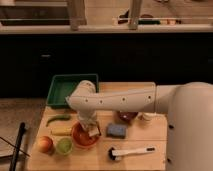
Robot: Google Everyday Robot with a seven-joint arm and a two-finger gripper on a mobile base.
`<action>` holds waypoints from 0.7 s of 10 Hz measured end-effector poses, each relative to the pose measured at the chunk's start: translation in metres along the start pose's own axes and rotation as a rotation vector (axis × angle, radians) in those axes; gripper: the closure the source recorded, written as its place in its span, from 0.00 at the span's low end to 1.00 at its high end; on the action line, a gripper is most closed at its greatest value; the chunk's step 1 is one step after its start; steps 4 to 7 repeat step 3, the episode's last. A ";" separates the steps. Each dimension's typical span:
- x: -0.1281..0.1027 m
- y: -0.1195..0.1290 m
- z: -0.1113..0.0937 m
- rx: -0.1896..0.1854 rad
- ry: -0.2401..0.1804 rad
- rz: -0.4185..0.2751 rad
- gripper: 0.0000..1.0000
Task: Wipe red bowl with eraser
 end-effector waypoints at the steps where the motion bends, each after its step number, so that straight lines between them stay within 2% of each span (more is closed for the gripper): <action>1: -0.002 -0.003 -0.004 0.002 0.007 -0.016 1.00; 3: -0.009 -0.013 -0.009 0.023 0.025 -0.047 1.00; 7: -0.009 -0.013 -0.009 0.023 0.025 -0.047 1.00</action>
